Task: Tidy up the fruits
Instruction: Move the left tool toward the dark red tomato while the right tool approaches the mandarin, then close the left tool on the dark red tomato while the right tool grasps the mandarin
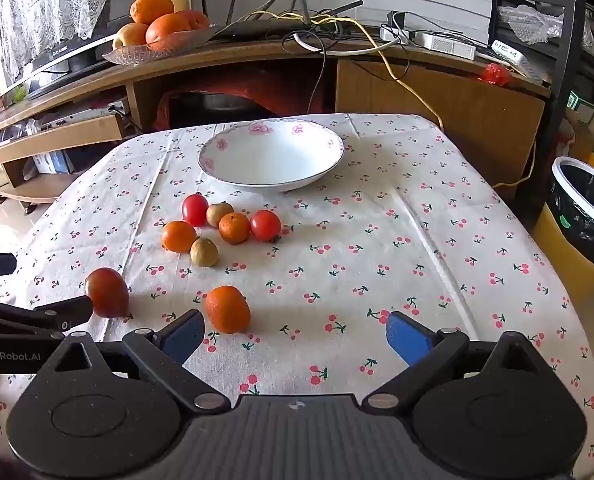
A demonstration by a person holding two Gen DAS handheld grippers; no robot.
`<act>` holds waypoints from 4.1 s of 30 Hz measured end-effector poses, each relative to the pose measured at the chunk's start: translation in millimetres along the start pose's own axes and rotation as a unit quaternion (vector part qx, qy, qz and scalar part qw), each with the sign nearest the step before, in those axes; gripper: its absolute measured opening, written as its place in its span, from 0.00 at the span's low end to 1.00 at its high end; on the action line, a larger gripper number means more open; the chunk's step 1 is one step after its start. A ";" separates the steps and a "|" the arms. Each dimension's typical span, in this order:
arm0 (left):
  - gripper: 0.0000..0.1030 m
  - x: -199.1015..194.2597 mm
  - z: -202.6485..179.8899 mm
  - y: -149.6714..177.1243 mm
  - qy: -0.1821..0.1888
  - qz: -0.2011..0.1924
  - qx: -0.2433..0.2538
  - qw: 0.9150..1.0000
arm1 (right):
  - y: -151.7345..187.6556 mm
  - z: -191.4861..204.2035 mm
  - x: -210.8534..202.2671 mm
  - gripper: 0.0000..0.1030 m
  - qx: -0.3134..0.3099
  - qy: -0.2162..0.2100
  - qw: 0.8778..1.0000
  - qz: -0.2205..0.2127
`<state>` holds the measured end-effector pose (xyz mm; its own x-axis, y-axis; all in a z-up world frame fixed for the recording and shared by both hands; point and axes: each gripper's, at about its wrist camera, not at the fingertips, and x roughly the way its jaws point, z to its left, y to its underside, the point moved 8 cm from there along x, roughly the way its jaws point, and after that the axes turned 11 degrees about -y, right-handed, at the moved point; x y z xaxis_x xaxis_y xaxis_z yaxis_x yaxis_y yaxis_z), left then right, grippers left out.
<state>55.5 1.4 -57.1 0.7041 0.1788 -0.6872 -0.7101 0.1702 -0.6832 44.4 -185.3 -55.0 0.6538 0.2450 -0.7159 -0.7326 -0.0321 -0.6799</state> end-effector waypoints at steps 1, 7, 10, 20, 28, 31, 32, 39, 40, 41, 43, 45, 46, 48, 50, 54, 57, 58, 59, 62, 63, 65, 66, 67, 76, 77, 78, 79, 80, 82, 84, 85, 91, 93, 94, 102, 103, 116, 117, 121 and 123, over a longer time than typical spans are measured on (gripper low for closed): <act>1.00 -2.0 2.7 4.1 0.001 -0.001 0.000 1.000 | -0.2 -0.2 -0.5 0.90 0.000 0.000 1.000 -0.001; 1.00 -4.1 3.4 7.4 -0.002 -0.001 0.001 1.000 | 4.0 0.4 -3.2 0.89 -0.002 0.002 1.000 -0.003; 1.00 -4.2 0.2 5.0 -0.007 0.002 0.003 1.000 | 5.0 -0.6 -5.2 0.90 -0.004 0.001 1.000 -0.001; 1.00 -15.6 0.6 2.5 -0.015 0.001 0.009 1.000 | -0.5 4.0 -8.9 0.89 -0.006 -0.005 1.000 0.010; 1.00 -20.2 -7.1 -6.0 -0.004 -0.019 0.025 1.000 | -1.7 8.9 -3.7 0.89 -0.014 -0.012 1.000 0.011; 1.00 -12.6 -8.8 -2.6 0.002 -0.013 0.027 1.000 | -2.9 9.6 -2.5 0.88 -0.026 -0.009 1.000 0.008; 1.00 -8.9 -10.0 -1.2 0.003 -0.007 0.028 1.000 | -3.3 9.2 -1.8 0.88 -0.028 -0.007 1.000 0.006; 1.00 -2.2 -10.3 -4.2 0.013 -0.003 0.007 1.000 | -2.4 4.8 6.9 0.87 -0.013 -0.013 1.000 0.011; 1.00 -1.5 -10.4 -3.6 0.012 -0.001 0.008 1.000 | -1.8 4.5 8.2 0.87 -0.011 -0.015 1.000 0.012; 1.00 -0.9 -10.8 -3.0 0.013 0.000 0.008 1.000 | -1.3 4.7 9.1 0.86 -0.010 -0.016 1.000 0.013; 1.00 0.0 -11.3 -3.3 0.013 0.001 0.008 1.000 | -0.6 5.2 10.2 0.86 -0.010 -0.018 1.000 0.014; 1.00 -0.1 -11.8 -4.7 0.012 -0.001 0.009 1.000 | -0.2 5.9 10.5 0.86 -0.010 -0.018 1.000 0.013; 1.00 -0.2 -12.1 -5.5 0.013 -0.002 0.009 1.000 | 0.0 5.6 10.5 0.86 -0.010 -0.019 1.000 0.013; 1.00 -0.5 -12.7 -6.9 0.013 -0.003 0.010 1.000 | 0.4 4.8 10.9 0.86 -0.008 -0.020 1.000 0.014; 1.00 -0.1 -13.2 -6.7 0.012 -0.005 0.013 1.000 | 0.8 4.5 11.5 0.86 -0.007 -0.020 1.000 0.015; 1.00 0.1 -14.5 -7.9 0.012 -0.007 0.016 1.000 | 0.9 5.0 13.3 0.85 -0.008 -0.023 1.000 0.016; 1.00 0.8 -14.6 -8.6 0.013 -0.008 0.017 1.000 | 0.8 5.6 14.9 0.84 -0.010 -0.022 1.000 0.016; 1.00 1.1 -14.9 -8.7 0.014 -0.008 0.017 1.000 | 0.3 5.3 15.5 0.84 -0.011 -0.022 1.000 0.016; 1.00 1.6 -15.4 -9.1 0.015 -0.007 0.017 1.000 | -0.1 5.0 16.3 0.84 -0.011 -0.022 1.000 0.016; 1.00 3.0 -17.0 -9.1 0.014 -0.007 0.020 1.000 | -0.2 4.5 18.3 0.84 -0.011 -0.022 1.000 0.019; 1.00 3.4 -17.6 -9.2 0.014 -0.007 0.022 1.000 | 0.0 4.4 19.1 0.83 -0.012 -0.022 0.999 0.020; 1.00 3.6 -18.5 -9.0 0.014 -0.009 0.026 1.000 | 0.1 3.4 20.3 0.83 -0.012 -0.023 0.999 0.022; 1.00 3.7 -18.8 -8.8 0.013 -0.010 0.028 0.999 | -0.1 3.5 21.3 0.83 -0.014 -0.024 0.999 0.023; 1.00 3.9 -19.3 -8.7 0.013 -0.011 0.031 0.999 | -0.3 3.7 21.9 0.82 -0.015 -0.025 0.999 0.024; 1.00 8.7 -23.3 -11.1 0.007 -0.019 0.054 0.998 | -7.1 5.0 33.3 0.79 -0.029 -0.036 0.998 0.032; 1.00 9.8 -23.5 -11.4 0.009 -0.018 0.054 0.998 | -7.4 5.1 35.2 0.79 -0.029 -0.038 0.998 0.034; 1.00 11.1 -23.6 -11.5 0.010 -0.017 0.053 0.998 | -7.6 5.0 36.6 0.79 -0.029 -0.040 0.998 0.036; 1.00 12.7 -23.7 -11.5 0.011 -0.015 0.052 0.998 | -7.6 5.2 38.2 0.78 -0.030 -0.042 0.998 0.038; 1.00 14.3 -23.6 -11.4 0.012 -0.013 0.052 0.998 | -7.7 5.6 39.9 0.77 -0.030 -0.044 0.998 0.040; 1.00 17.3 -23.8 -11.1 0.011 -0.010 0.054 0.998 | -7.6 6.5 43.5 0.76 -0.032 -0.050 0.997 0.044; 1.00 20.2 -23.9 -11.1 0.012 -0.009 0.055 0.998 | -7.6 7.6 47.3 0.74 -0.035 -0.054 0.997 0.048; 1.00 21.9 -23.5 -11.1 0.015 -0.007 0.051 0.999 | -7.5 8.0 49.3 0.74 -0.035 -0.056 0.997 0.051; 1.00 30.6 -22.8 -8.7 0.025 0.007 0.042 0.999 | -5.5 9.8 58.2 0.69 -0.036 -0.069 0.995 0.064; 0.99 33.2 -23.8 -7.3 0.026 0.012 0.043 0.999 | -5.0 10.0 60.1 0.68 -0.036 -0.071 0.995 0.067; 0.97 34.3 -24.1 -6.8 0.028 0.015 0.041 0.999 | -4.7 10.2 60.9 0.67 -0.036 -0.073 0.994 0.069; 0.78 42.0 -25.7 -1.0 0.037 0.038 0.037 0.998 | -2.1 12.3 66.8 0.57 -0.041 -0.084 0.992 0.080; 0.76 43.3 -25.8 0.2 0.041 0.042 0.035 0.998 | -2.4 12.7 66.6 0.55 -0.042 -0.085 0.992 0.079; 0.49 41.4 -37.3 1.9 0.081 0.055 0.037 0.995 | -1.5 18.6 61.5 0.24 -0.035 -0.119 0.989 0.078; 0.48 41.3 -36.7 2.1 0.082 0.055 0.036 0.994 | -1.4 18.7 60.9 0.24 -0.033 -0.121 0.989 0.077; 0.48 40.1 -35.8 2.5 0.083 0.056 0.036 0.994 | -0.7 16.2 58.7 0.24 -0.026 -0.121 0.989 0.077; 0.48 39.6 -35.4 2.6 0.083 0.056 0.036 0.994 | -0.1 15.6 57.3 0.24 -0.025 -0.120 0.990 0.076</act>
<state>81.7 -25.4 -94.8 0.6077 0.0383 -0.7933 -0.7782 0.2280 -0.5851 79.0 -156.1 -93.5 0.4688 0.4562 -0.7563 -0.8047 -0.1325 -0.5787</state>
